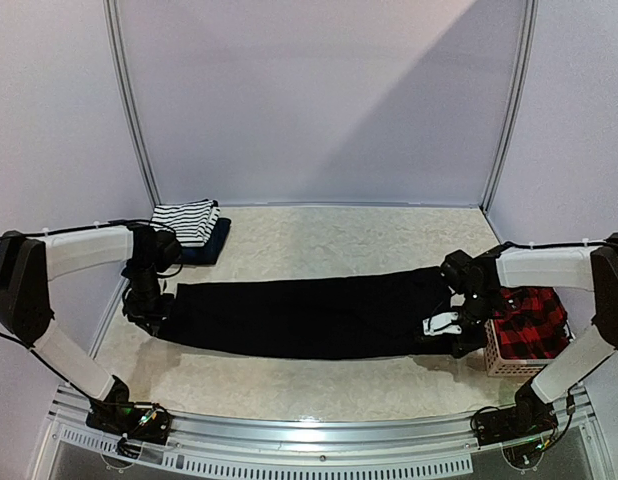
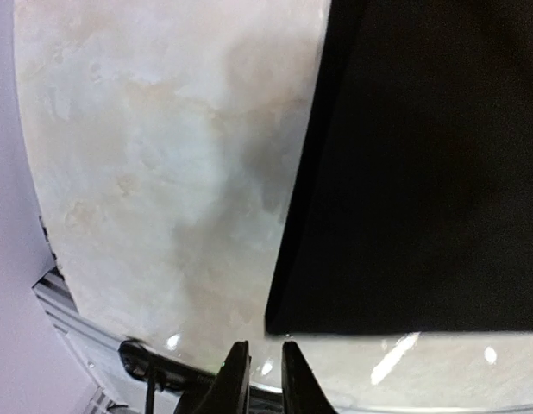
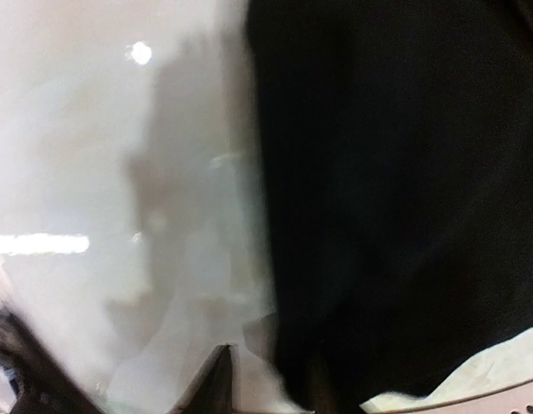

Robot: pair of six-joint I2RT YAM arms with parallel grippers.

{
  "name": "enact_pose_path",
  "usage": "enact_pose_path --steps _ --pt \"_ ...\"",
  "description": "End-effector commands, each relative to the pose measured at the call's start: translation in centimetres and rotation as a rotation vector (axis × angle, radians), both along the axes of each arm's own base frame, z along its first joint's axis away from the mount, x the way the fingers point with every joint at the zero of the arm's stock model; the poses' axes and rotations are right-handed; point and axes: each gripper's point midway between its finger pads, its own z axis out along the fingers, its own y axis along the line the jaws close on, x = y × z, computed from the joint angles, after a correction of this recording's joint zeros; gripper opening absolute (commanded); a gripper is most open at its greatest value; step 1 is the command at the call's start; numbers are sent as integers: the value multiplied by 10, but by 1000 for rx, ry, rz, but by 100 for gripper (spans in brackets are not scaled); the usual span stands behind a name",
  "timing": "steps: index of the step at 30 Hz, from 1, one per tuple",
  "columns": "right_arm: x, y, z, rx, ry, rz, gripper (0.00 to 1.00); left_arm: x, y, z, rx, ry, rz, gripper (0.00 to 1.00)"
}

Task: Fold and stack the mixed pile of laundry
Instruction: Move the rectangle-folded T-shirt to the center of the board, then smooth out the rectangle-folded T-shirt at the center of the board.

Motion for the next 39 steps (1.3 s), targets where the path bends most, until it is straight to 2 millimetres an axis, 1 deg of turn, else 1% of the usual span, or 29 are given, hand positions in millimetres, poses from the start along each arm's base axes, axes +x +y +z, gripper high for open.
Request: enact_pose_path --steps 1,3,4,6,7,10,11,13,14,15,17,20,22,24,25,29,33,35,36,39 --pt "-26 6 44 77 55 25 42 -6 12 36 59 19 -14 21" --pt "-24 16 71 144 33 35 53 6 4 54 40 -31 -50 23" --pt "-20 22 83 177 8 37 55 19 -7 66 22 -81 -89 23" --pt "-6 32 96 222 -37 25 57 41 -30 85 4 -170 -183 24" --pt "4 37 99 236 -66 3 57 52 -47 90 -16 -211 -238 24" --pt "35 48 94 255 -83 -113 54 79 -107 99 -141 -346 -387 25" --pt "47 50 88 255 -64 -159 53 85 -127 100 -189 -386 -416 25" --pt "71 55 89 294 -44 -267 52 94 -165 102 -291 -451 -443 25" --pt "79 56 84 298 -15 -329 52 99 -180 103 -323 -483 -455 25" --pt "87 57 84 309 -3 -375 52 101 -193 104 -356 -507 -466 25" --pt "96 60 81 317 30 -426 53 104 -218 102 -409 -544 -497 26" --pt "106 59 67 284 55 -476 54 105 -247 92 -460 -553 -540 26" --pt "111 59 56 261 75 -515 55 100 -265 85 -471 -544 -583 26" --pt "115 59 47 248 96 -542 55 91 -285 80 -502 -526 -641 26" --pt "116 58 40 235 106 -553 54 87 -292 78 -501 -519 -669 26" --pt "121 56 25 205 121 -588 54 74 -308 70 -487 -491 -739 26" --pt "122 55 16 186 136 -601 51 66 -313 64 -486 -475 -758 26" --pt "121 55 15 181 142 -604 48 68 -311 62 -462 -483 -754 26" --pt "122 55 14 178 142 -605 44 68 -312 61 -461 -481 -755 26" --pt "122 56 15 176 152 -604 26 66 -312 57 -456 -473 -755 25"
